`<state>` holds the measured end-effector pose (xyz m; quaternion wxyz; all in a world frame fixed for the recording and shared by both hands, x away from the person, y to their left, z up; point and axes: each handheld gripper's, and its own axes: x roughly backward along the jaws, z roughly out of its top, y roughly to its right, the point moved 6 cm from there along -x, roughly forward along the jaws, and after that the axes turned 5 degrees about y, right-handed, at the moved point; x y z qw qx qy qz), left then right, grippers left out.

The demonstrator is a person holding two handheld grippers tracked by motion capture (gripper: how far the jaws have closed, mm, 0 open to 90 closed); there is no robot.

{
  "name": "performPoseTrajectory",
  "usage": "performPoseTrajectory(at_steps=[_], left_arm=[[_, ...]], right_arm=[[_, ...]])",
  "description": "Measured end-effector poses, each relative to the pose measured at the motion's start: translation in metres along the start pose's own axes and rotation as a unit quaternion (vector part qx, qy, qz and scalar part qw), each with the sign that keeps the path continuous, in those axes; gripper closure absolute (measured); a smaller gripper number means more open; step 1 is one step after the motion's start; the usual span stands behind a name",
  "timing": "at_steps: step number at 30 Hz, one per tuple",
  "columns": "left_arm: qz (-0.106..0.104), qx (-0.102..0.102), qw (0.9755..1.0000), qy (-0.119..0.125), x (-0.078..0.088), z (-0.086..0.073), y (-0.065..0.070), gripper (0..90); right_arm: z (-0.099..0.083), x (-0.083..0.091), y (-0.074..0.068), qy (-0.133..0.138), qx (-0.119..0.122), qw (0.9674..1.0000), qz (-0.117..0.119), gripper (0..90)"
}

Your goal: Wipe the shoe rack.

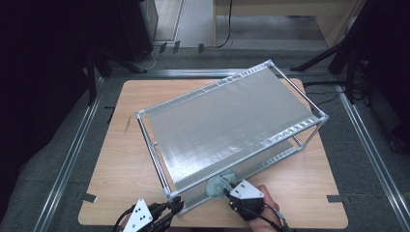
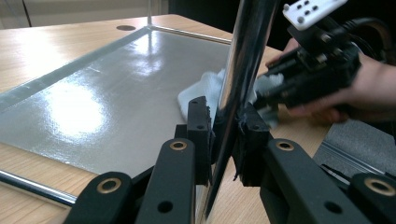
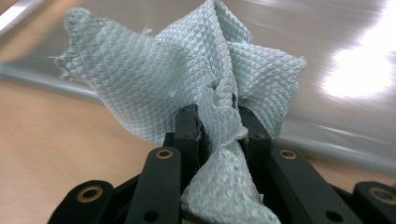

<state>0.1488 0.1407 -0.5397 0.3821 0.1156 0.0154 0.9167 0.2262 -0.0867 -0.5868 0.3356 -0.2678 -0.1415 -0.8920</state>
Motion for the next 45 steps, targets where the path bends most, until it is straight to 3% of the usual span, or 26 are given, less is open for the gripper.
performPoseTrajectory(at_steps=[9, 16, 19, 22, 26, 29, 35, 41, 45], left_arm=[[-0.002, -0.003, 1.0000, -0.001, 0.001, 0.000, -0.001, 79.4], [-0.002, -0.003, 1.0000, 0.001, 0.002, 0.000, -0.001, 79.4], [-0.002, -0.003, 1.0000, 0.001, 0.002, -0.001, -0.001, 79.5], [-0.001, -0.002, 1.0000, 0.001, 0.002, -0.001, -0.002, 79.4], [-0.001, -0.002, 1.0000, 0.001, 0.003, -0.001, -0.002, 79.4], [-0.001, -0.001, 1.0000, 0.002, 0.004, -0.001, -0.002, 79.4], [0.000, 0.001, 1.0000, 0.002, 0.004, -0.001, -0.002, 79.3], [-0.003, 0.002, 1.0000, 0.002, 0.004, -0.001, -0.003, 79.3], [-0.002, 0.003, 1.0000, 0.001, 0.004, -0.001, -0.003, 79.2]], right_arm=[[-0.009, 0.009, 0.070, -0.011, -0.037, 0.9974, -0.061, 75.6], [-0.016, 0.015, 0.123, -0.019, -0.077, 0.9912, -0.106, 75.9], [-0.018, 0.018, 0.148, -0.025, -0.094, 0.9862, -0.134, 76.2], [-0.020, 0.020, 0.173, -0.024, -0.114, 0.9781, -0.173, 76.6], [-0.021, 0.026, 0.196, 0.001, -0.121, 0.9622, -0.244, 77.4], [-0.018, 0.028, 0.202, 0.019, -0.111, 0.9548, -0.275, 77.4], [-0.025, 0.019, 0.204, 0.014, -0.122, 0.9578, -0.260, 77.2], [-0.027, 0.020, 0.191, 0.004, -0.120, 0.9676, -0.222, 77.2], [-0.025, 0.019, 0.179, 0.000, -0.113, 0.9723, -0.205, 77.2]])
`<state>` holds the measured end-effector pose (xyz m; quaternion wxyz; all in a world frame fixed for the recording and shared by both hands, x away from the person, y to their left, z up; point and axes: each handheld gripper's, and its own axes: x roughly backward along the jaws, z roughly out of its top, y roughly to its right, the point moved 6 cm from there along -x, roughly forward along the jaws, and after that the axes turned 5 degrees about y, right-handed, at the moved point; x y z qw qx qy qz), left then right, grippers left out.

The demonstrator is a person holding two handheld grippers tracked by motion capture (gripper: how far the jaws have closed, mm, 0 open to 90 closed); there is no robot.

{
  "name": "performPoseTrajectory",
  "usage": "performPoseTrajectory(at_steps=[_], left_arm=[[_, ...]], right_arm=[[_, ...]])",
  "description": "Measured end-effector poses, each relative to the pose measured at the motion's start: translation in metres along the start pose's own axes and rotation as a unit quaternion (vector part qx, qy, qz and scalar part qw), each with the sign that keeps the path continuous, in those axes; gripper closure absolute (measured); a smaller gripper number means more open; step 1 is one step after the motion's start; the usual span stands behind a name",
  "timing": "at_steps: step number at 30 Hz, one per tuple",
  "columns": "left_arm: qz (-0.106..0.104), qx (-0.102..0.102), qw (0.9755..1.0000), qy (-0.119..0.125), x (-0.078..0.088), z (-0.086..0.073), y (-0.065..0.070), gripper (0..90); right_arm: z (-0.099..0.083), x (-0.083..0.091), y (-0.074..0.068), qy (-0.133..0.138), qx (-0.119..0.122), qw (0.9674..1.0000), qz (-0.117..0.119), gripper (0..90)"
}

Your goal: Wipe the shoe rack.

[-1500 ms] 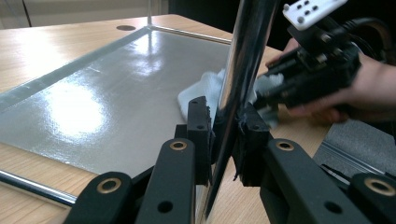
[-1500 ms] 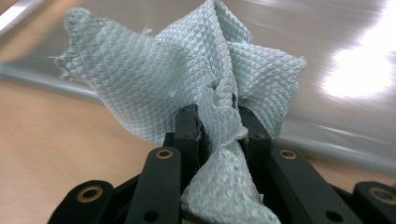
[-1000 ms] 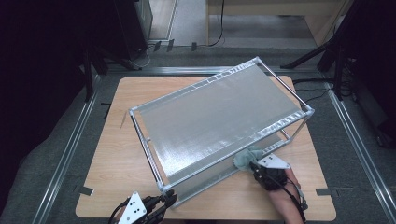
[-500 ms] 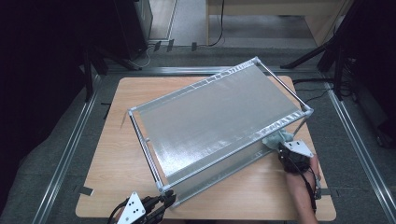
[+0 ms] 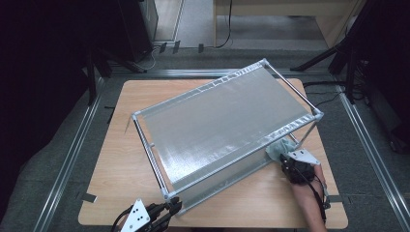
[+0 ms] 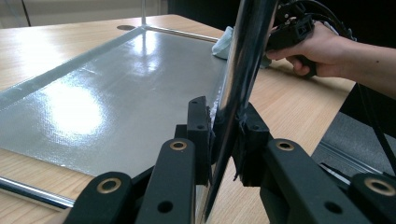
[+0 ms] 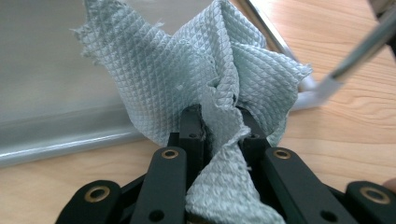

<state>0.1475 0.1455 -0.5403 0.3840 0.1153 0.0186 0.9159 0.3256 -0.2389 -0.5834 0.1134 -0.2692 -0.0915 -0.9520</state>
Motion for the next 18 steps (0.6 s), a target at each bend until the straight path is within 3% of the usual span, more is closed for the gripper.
performPoseTrajectory(at_steps=[9, 18], left_arm=[[-0.001, -0.002, 1.0000, 0.000, 0.000, 0.000, 0.000, 79.3], [-0.002, -0.001, 1.0000, 0.001, -0.001, 0.000, 0.000, 79.3]], right_arm=[[-0.002, 0.013, -0.042, -0.004, 0.031, 0.9987, 0.040, 77.1], [-0.004, 0.028, -0.103, -0.002, 0.072, 0.9931, 0.093, 77.0]])
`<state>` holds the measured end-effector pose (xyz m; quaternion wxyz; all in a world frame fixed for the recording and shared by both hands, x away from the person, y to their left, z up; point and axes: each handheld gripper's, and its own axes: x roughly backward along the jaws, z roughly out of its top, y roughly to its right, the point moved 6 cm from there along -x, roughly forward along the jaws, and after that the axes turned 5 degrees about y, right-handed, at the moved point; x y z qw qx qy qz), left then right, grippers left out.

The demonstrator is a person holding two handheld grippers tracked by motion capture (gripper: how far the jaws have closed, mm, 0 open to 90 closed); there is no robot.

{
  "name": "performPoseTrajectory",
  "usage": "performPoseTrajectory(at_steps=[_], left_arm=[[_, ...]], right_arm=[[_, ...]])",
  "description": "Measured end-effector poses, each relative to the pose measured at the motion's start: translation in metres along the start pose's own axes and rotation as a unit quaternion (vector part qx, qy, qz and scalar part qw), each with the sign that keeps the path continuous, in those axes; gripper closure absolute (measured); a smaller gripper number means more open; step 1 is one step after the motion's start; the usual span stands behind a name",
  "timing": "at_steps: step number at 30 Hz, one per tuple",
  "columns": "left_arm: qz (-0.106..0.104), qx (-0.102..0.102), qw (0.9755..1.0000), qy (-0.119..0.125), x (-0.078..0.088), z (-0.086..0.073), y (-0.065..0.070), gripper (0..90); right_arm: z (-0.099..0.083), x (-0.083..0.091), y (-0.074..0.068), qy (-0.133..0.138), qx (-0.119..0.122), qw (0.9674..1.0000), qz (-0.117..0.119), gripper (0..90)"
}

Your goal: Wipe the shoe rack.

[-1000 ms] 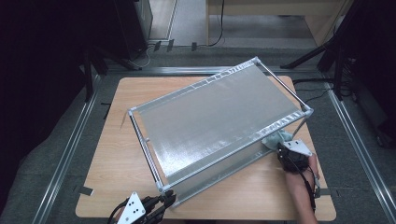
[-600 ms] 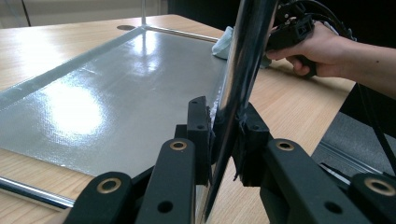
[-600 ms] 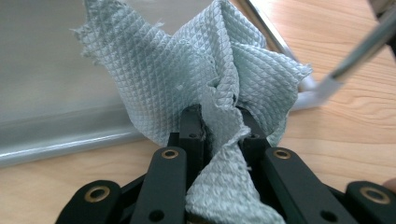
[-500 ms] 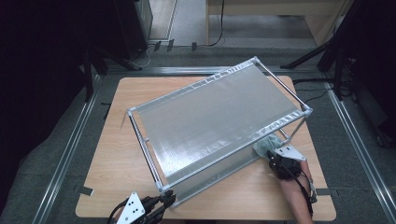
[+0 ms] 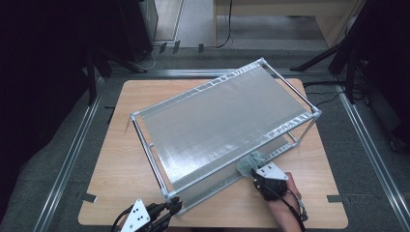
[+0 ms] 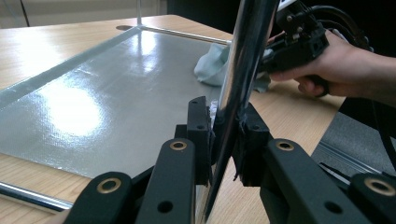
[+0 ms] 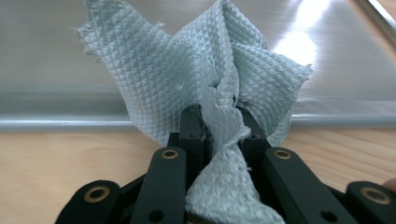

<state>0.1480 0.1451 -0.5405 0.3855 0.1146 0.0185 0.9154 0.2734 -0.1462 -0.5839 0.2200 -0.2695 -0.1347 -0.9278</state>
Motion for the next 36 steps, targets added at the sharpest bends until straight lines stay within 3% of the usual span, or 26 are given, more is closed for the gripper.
performPoseTrajectory(at_steps=[5, 11, 19, 23, 26, 29, 36], left_arm=[[-0.001, 0.001, 1.0000, 0.000, 0.000, 0.000, 0.000, 79.2], [-0.002, 0.003, 1.0000, 0.000, 0.000, 0.000, 0.000, 79.2], [-0.002, 0.004, 1.0000, 0.000, 0.000, 0.000, 0.000, 79.0], [-0.002, 0.005, 1.0000, 0.000, 0.000, 0.000, 0.000, 79.1], [-0.002, 0.003, 1.0000, -0.001, 0.000, 0.000, 0.000, 79.1], [-0.002, 0.004, 1.0000, -0.001, 0.000, 0.000, 0.000, 79.1], [-0.003, 0.004, 1.0000, -0.002, 0.000, 0.000, 0.000, 79.1]], right_arm=[[0.003, 0.004, -0.040, 0.001, 0.027, 0.9988, 0.041, 76.8], [0.007, 0.010, -0.093, 0.009, 0.068, 0.9933, 0.093, 76.5], [0.009, 0.018, -0.156, 0.019, 0.085, 0.9813, 0.172, 75.9], [0.007, 0.025, -0.188, 0.022, 0.099, 0.9719, 0.212, 75.4], [0.005, 0.027, -0.197, 0.023, 0.115, 0.9692, 0.217, 75.3], [0.005, 0.026, -0.191, 0.021, 0.113, 0.9682, 0.223, 75.2], [0.004, 0.020, -0.160, 0.015, 0.099, 0.9742, 0.202, 74.6]])
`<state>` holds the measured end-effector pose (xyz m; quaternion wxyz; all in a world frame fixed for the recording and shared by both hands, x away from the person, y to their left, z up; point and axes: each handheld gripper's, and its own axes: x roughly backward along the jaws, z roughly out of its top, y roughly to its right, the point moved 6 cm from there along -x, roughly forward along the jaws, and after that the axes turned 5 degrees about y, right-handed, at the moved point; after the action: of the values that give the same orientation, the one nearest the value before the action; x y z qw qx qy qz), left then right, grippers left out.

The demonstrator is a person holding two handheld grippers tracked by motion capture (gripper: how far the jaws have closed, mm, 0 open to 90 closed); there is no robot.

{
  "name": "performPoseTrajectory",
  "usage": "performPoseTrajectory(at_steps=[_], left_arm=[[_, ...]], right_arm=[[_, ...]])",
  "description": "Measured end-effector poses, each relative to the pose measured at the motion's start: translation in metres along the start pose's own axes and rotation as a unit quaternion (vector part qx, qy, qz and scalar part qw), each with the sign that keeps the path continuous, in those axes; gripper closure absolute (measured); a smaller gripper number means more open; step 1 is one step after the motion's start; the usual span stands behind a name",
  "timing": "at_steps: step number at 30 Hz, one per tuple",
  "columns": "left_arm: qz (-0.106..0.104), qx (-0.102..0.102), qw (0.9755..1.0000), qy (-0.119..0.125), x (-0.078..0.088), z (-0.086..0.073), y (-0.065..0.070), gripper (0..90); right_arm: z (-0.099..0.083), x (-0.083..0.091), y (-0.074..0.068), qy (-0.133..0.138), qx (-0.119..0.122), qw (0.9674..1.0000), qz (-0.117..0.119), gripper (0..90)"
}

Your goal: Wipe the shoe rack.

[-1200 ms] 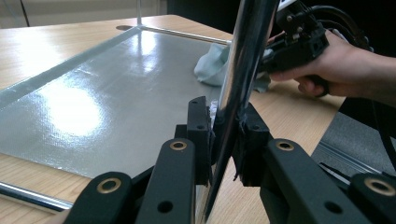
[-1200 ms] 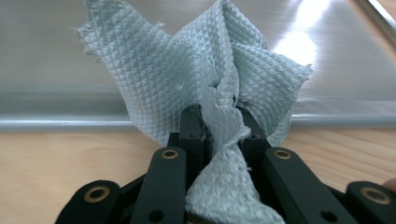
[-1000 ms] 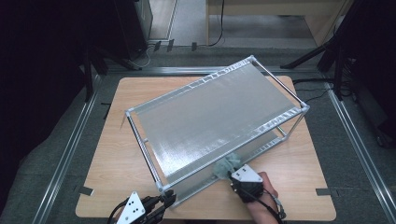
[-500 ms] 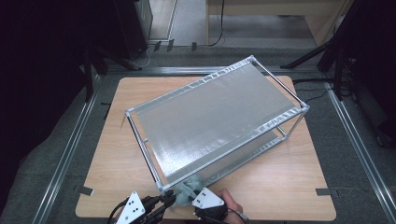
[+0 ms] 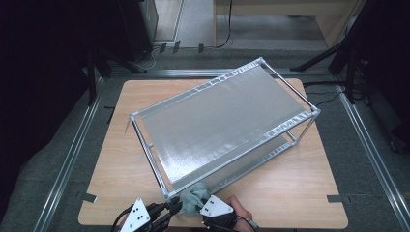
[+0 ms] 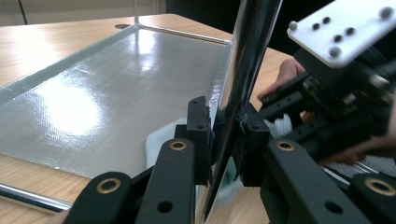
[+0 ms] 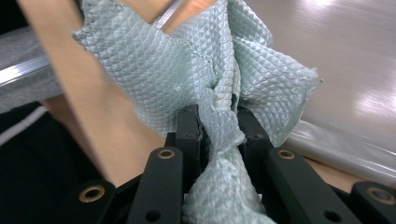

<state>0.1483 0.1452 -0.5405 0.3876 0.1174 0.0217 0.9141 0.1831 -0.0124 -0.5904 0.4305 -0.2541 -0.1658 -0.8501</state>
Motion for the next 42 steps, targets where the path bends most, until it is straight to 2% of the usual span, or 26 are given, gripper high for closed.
performPoseTrajectory(at_steps=[8, 18, 28, 33, 37, 41, 42], left_arm=[[-0.001, 0.000, 1.0000, 0.000, 0.000, 0.000, 0.000, 79.1], [0.000, 0.000, 1.0000, -0.001, 0.000, 0.000, 0.000, 79.1], [-0.001, 0.000, 1.0000, -0.001, 0.000, 0.000, 0.000, 79.1], [-0.001, -0.001, 1.0000, -0.001, 0.000, 0.000, 0.000, 79.1], [-0.001, -0.002, 1.0000, -0.001, 0.000, 0.000, 0.000, 79.2], [-0.001, -0.004, 1.0000, -0.001, 0.000, 0.000, 0.000, 79.2], [-0.001, -0.005, 1.0000, -0.001, 0.000, 0.000, 0.000, 79.2]], right_arm=[[-0.010, 0.011, 0.040, -0.002, -0.017, 0.9993, -0.034, 74.2], [-0.018, 0.020, 0.074, -0.002, -0.034, 0.9970, -0.070, 74.1], [-0.025, 0.028, 0.107, -0.004, -0.056, 0.9923, -0.111, 74.2], [-0.029, 0.032, 0.126, -0.008, -0.065, 0.9887, -0.135, 74.2], [-0.032, 0.035, 0.148, -0.009, -0.087, 0.9847, -0.150, 74.2], [-0.035, 0.038, 0.177, -0.016, -0.111, 0.9784, -0.174, 74.0], [-0.035, 0.039, 0.187, -0.019, -0.120, 0.9756, -0.183, 74.0]])
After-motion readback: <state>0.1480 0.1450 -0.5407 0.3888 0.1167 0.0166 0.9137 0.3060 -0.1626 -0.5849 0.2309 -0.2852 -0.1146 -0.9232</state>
